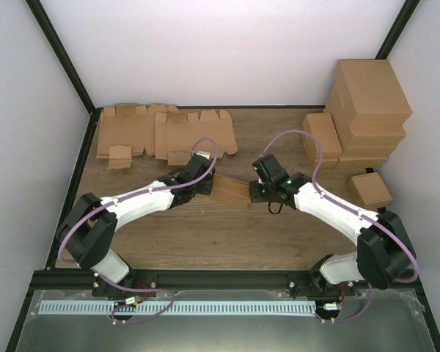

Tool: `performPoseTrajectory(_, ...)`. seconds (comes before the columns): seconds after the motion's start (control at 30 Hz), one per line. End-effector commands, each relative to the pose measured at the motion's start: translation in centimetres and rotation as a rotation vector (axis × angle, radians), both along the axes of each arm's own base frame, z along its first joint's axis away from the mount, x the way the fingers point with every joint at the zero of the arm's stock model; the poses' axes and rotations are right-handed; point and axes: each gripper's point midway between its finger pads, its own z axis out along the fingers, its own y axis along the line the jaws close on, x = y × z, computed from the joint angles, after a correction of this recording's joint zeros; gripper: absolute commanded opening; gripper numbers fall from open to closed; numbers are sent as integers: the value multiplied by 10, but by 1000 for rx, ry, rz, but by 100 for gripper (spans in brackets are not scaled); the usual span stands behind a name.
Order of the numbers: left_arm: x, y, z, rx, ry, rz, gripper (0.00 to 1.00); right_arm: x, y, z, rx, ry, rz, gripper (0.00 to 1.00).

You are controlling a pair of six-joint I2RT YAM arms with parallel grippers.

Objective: Fold the paper box

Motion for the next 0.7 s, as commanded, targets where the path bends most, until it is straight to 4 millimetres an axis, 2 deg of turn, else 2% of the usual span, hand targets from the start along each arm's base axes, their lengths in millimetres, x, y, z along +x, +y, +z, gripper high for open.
performPoseTrajectory(0.0,-20,8,-30,79,116,-29,17,6,2,7,3,-36,13,14)
performPoseTrajectory(0.13,-20,8,-31,78,117,-28,17,3,7,16,55,-17,0,1)
performPoseTrajectory(0.27,-20,7,-33,77,121,-26,18,1,9,19,92,41,-57,1)
performPoseTrajectory(0.5,-20,7,-34,74,117,-23,18,1,25,25,237,130,-100,1)
performPoseTrajectory(0.67,-20,6,-35,74,118,-23,18,1,28,18,250,205,-167,1)
